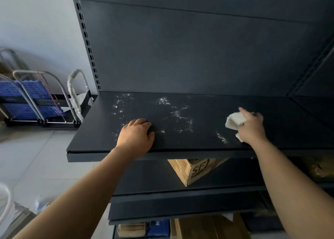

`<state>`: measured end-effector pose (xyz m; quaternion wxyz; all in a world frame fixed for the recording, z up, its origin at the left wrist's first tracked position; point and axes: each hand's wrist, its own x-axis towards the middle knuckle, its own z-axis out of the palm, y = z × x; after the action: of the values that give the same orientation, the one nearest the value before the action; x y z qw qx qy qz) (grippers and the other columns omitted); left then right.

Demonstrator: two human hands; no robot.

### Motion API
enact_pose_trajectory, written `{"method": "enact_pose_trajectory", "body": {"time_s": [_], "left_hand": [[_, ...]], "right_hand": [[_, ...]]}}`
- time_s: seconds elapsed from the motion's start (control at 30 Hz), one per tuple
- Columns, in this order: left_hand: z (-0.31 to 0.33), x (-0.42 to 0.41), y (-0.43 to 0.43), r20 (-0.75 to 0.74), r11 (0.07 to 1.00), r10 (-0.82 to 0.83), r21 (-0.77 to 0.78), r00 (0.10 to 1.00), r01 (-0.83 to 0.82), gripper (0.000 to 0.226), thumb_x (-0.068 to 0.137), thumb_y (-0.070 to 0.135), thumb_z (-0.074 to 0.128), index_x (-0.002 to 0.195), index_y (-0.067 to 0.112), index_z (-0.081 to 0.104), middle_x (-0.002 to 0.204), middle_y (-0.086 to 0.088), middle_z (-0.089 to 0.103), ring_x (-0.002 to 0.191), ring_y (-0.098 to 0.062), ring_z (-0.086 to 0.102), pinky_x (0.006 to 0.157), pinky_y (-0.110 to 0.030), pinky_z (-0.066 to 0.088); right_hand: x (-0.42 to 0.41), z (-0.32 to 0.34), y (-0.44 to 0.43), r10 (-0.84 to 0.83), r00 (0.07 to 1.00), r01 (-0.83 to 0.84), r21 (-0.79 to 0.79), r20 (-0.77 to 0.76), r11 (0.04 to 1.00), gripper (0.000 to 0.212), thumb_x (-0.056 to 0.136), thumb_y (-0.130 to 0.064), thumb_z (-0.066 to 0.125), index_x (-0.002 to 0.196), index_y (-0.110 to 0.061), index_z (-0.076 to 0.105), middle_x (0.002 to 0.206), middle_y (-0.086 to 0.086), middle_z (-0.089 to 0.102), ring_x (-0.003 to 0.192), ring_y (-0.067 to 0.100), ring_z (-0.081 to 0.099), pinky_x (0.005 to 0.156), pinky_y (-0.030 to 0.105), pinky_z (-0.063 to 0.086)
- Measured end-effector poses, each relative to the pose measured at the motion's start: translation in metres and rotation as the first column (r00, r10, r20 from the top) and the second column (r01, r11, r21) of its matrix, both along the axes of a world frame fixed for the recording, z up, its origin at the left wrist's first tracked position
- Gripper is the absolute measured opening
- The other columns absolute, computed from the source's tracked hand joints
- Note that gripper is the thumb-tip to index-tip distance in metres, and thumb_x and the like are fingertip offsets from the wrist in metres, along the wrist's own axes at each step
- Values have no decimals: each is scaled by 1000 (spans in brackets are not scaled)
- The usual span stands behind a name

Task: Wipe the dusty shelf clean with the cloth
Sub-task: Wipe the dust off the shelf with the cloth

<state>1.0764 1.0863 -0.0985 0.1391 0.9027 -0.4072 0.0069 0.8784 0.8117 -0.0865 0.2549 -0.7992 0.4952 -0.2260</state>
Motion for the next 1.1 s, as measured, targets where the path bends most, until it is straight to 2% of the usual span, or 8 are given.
{"method": "enact_pose_trajectory", "body": {"time_s": [0.1, 0.27, 0.4, 0.47, 0.57, 0.77, 0.9, 1.1], "left_hand": [[-4, -1, 5, 8, 1000, -21, 1, 1000, 21, 43, 95, 38, 39, 134, 23, 48, 145, 6, 43, 133, -21, 38, 106, -35, 32], [-4, 0, 11, -26, 998, -60, -1, 998, 60, 44, 96, 36, 38, 137, 22, 46, 147, 5, 40, 136, -21, 34, 107, -34, 33], [2, -3, 14, -25, 1000, -20, 6, 999, 21, 39, 95, 33, 39, 129, 19, 53, 140, 5, 47, 130, -22, 41, 102, -34, 36], [3, -4, 16, -24, 1000, -5, 9, 1000, 5, 36, 94, 31, 40, 123, 18, 56, 135, 4, 52, 125, -24, 45, 99, -36, 38], [3, -4, 13, -26, 1000, 1, 3, 1000, -1, 34, 93, 29, 41, 117, 15, 59, 127, 1, 56, 119, -25, 48, 94, -36, 41], [6, -5, -9, -23, 1000, -18, 7, 1000, 18, 35, 95, 29, 38, 120, 14, 59, 132, 1, 53, 122, -26, 46, 96, -35, 39], [7, 3, -25, -9, 999, -26, 38, 1000, 26, 37, 95, 29, 37, 123, 15, 57, 134, 0, 53, 123, -26, 46, 98, -36, 38], [11, 20, -52, -22, 999, 29, 44, 999, -28, 38, 94, 29, 38, 124, 16, 57, 136, 0, 52, 124, -26, 46, 99, -36, 39]], "right_hand": [[-2, -19, 18, 7, 996, -18, -133, -83, 991, 51, 86, -1, 47, 131, -24, 54, 136, 13, 37, 113, 37, 52, 91, 34, 42], [42, -22, 90, 162, 985, -170, -188, -54, 968, 50, 86, 0, 50, 130, -24, 53, 133, 7, 40, 111, 30, 53, 94, 35, 45], [72, -13, 141, 393, 917, -387, -87, 70, 918, 50, 87, 4, 48, 127, -24, 56, 132, 3, 39, 114, 22, 47, 82, 28, 53], [75, -1, 142, 422, 890, -422, -39, 171, 906, 49, 87, 4, 46, 125, -26, 58, 134, 2, 40, 120, 18, 43, 88, 20, 46], [59, 10, 118, 326, 922, -309, -110, 208, 945, 50, 87, 4, 47, 128, -23, 57, 141, 6, 35, 127, 20, 41, 100, 19, 35], [29, -16, 67, 362, 931, -366, -91, -54, 926, 44, 91, -9, 50, 132, -25, 54, 148, 3, 28, 131, 22, 40, 106, 29, 36], [16, -26, 23, 73, 997, -69, -197, 12, 978, 42, 88, -8, 51, 127, -21, 57, 145, 7, 33, 121, 32, 49, 101, 41, 45], [43, -21, -32, -108, 985, 106, -27, -132, 994, 54, 80, 0, 59, 128, -23, 52, 144, 8, 26, 117, 36, 47, 97, 42, 47]]}}
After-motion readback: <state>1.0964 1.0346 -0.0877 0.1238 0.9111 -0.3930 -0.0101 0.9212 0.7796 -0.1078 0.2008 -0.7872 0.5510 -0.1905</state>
